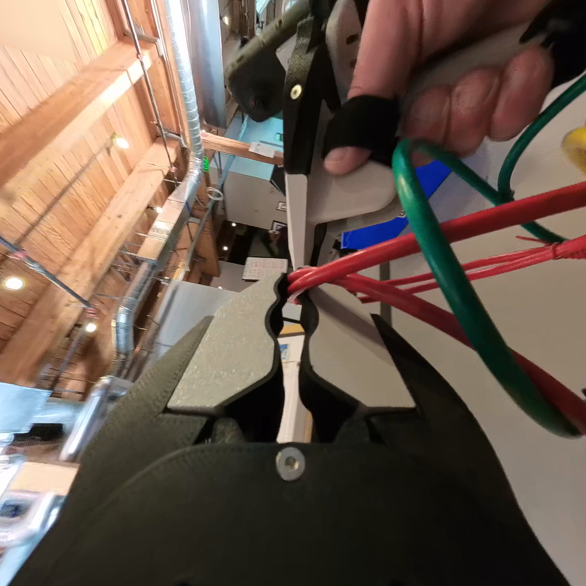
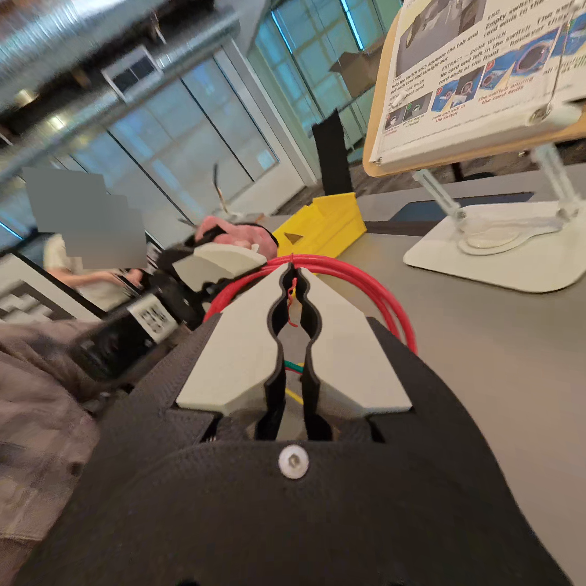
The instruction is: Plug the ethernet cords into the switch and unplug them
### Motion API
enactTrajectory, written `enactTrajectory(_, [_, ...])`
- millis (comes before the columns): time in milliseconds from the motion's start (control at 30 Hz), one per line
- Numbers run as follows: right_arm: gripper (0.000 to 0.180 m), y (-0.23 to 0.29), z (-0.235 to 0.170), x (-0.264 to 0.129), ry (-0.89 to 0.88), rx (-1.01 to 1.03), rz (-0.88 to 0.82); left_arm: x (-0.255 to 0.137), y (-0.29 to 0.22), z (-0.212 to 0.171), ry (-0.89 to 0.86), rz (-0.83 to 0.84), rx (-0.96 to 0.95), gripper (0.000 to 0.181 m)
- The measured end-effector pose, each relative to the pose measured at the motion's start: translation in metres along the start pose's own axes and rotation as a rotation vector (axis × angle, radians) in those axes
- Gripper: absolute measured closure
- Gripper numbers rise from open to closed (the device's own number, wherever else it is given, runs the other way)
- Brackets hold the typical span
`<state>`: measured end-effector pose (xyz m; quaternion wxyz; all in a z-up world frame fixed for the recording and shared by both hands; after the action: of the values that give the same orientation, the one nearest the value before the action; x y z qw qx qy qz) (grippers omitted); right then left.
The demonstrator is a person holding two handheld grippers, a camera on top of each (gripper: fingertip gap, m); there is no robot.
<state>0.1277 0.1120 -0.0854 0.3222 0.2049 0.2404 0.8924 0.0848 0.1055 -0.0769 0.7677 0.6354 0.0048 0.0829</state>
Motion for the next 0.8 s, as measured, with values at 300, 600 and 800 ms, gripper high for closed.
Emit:
enactTrajectory(300, [0.180, 0.004, 0.004, 0.003, 0.275, -0.732, 0.020, 0.000, 0.006, -0.008, -0.057, -0.093, -0.324, 0.175])
enactTrajectory(600, [0.180, 0.002, -0.008, 0.005, 0.647, -1.812, 0.153, 0.000, 0.001, -0.020, -0.147, -0.317, -0.625, 0.174])
enactTrajectory(800, [0.180, -0.006, -0.020, 0.009, 0.753, -2.171, 0.252, 0.000, -0.007, -0.031, -0.147, -0.403, -0.721, 0.175])
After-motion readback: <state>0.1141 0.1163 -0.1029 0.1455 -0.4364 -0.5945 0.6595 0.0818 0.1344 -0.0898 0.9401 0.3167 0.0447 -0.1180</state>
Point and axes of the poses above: each gripper's, where its closed fingertips meet, x out along the fingers, z out of its top, y = z × x across the jaws, the point moved 3 cm from there along -x, back along the fingers, and after that the axes turned 14 degrees about -y, right-handed, at the moved point
